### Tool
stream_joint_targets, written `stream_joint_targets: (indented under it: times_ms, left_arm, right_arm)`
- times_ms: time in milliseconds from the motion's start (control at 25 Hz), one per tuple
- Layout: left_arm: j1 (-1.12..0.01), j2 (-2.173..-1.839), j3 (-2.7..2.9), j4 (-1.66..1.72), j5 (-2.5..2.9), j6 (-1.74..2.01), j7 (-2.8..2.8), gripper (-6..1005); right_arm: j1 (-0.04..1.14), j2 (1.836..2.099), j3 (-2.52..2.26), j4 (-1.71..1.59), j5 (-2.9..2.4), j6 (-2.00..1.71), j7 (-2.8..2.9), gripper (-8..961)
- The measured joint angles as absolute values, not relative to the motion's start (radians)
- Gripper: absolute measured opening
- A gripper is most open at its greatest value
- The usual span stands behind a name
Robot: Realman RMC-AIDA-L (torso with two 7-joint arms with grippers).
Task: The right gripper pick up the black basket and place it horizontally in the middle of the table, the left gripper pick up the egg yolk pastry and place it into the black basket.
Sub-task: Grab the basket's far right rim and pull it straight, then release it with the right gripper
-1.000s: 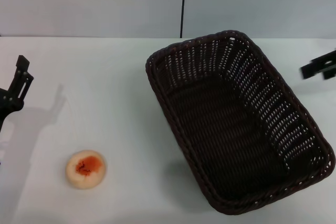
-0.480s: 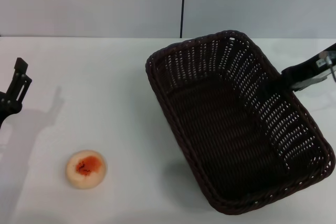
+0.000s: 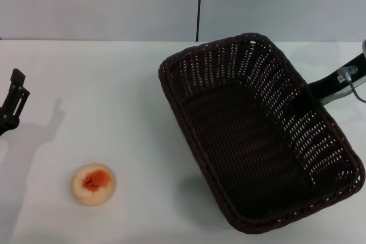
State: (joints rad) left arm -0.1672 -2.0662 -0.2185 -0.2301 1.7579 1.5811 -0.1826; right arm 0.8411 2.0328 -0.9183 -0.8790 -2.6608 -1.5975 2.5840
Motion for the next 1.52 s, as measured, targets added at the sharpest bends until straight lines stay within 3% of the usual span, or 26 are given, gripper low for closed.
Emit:
stream_joint_targets:
  times_ms: [400,640,720,920,1040,1200,1520]
  left_arm:
    - [-0.154,-2.066,-0.217,-0.232,1.763,1.589,-0.183,824]
    - [-0.15,-2.065,-0.209,-0.231,1.764,1.611,-0.19,824]
    - [-0.15,-2.065,-0.206,-0.23,1.764,1.617,-0.204,824]
    - [-0.15,-2.066,-0.193,-0.231,1.765,1.64,-0.219,823]
    - [-0.149,-2.065,-0.141,-0.226,1.766,1.671,-0.221,823]
    - [-0.139,-2.065,-0.11,-0.223,1.766,1.696,-0.226,823]
    - [-0.123,-2.069,-0.077,-0.242,1.766,1.722,-0.239,823]
  right_arm:
    - [0.816,2.043,-0.922,-0.933,-2.652,-1.574,2.539,378]
    - [0.805,2.043,-0.922,-1.008,-2.588,-1.662,2.323,146]
    - [0.811,2.04,-0.924,-1.031,-2.582,-1.695,2.266,121]
    - [0.821,2.028,-0.949,-1.128,-2.587,-1.748,2.119,121]
    - [0.86,2.004,-0.977,-1.147,-2.587,-1.794,2.013,121]
    - [0.886,2.001,-1.015,-1.142,-2.588,-1.802,1.927,121]
    - [0.887,2.064,-1.131,-1.119,-2.585,-1.611,1.8,120]
